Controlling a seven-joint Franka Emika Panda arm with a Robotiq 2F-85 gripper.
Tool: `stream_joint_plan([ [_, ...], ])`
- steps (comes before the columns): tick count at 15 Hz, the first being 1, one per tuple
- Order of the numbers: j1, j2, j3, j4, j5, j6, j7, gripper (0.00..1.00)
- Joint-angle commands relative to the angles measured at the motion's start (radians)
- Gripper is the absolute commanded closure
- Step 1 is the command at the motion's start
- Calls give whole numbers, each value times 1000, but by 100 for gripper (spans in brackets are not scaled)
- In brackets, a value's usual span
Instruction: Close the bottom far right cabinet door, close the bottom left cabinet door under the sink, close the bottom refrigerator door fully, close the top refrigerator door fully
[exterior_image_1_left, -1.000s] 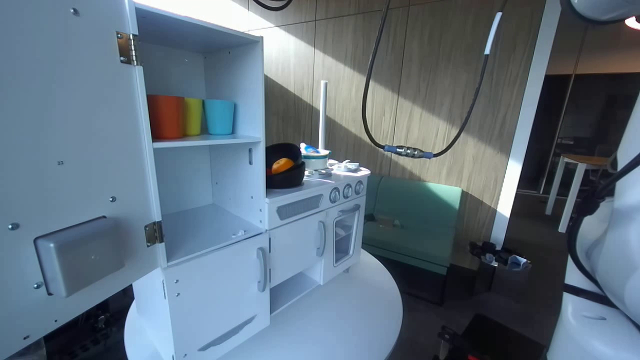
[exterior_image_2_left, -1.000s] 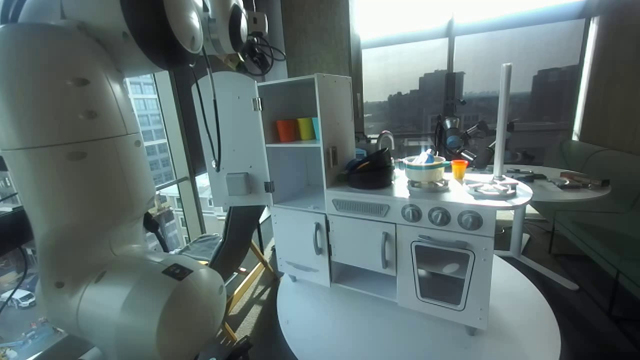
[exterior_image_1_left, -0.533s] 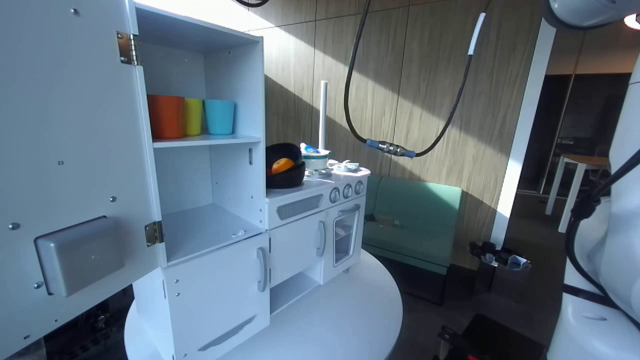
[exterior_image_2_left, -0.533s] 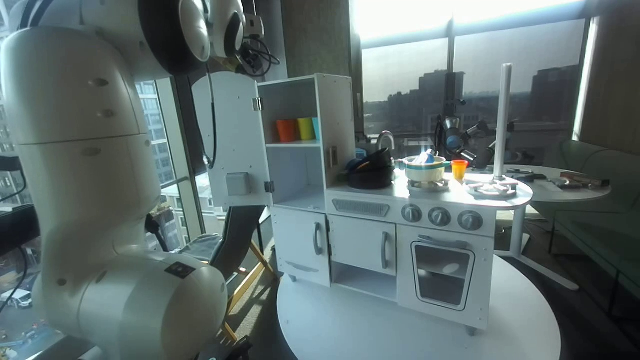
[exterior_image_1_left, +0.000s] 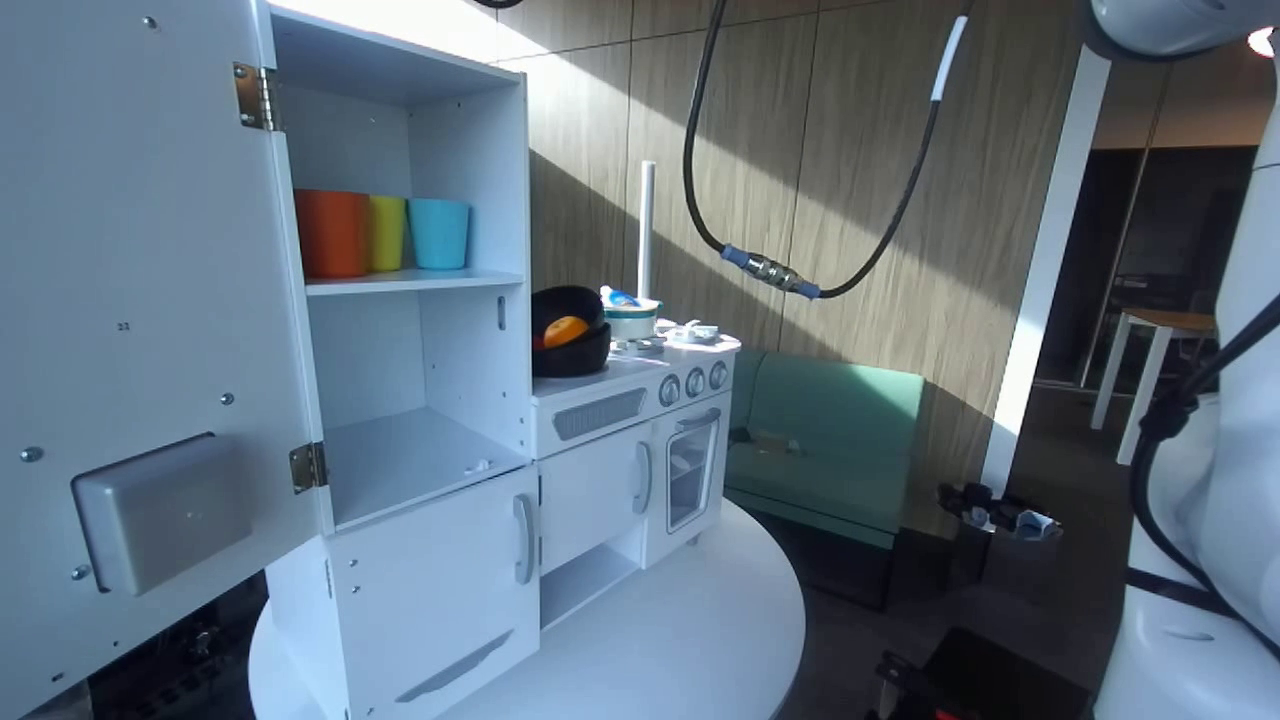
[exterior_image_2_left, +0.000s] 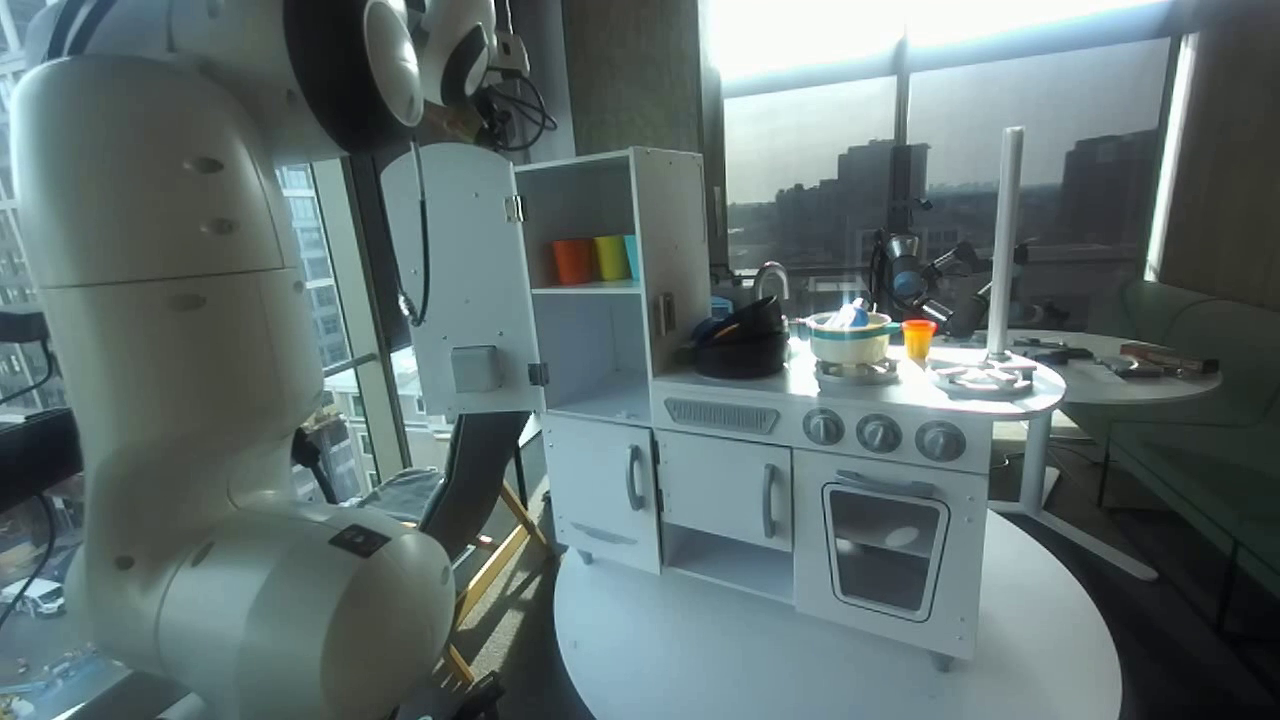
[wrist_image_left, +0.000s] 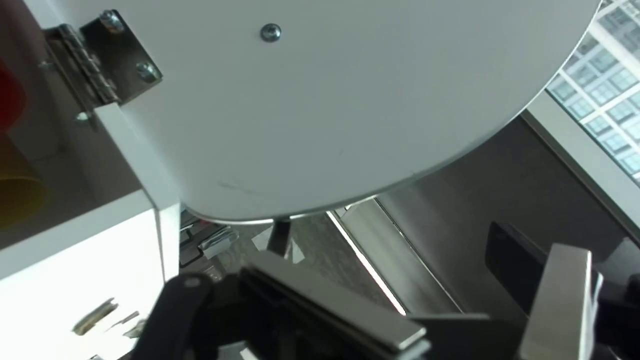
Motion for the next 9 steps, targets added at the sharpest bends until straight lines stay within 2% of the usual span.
stream_joint_plan([
  [1, -11, 0, -9, 42, 26, -104, 11, 0],
  [6, -12, -5, -35, 59, -46, -179, 68, 0],
  [9, -14, -8, -52, 48, -215, -129, 108, 0],
])
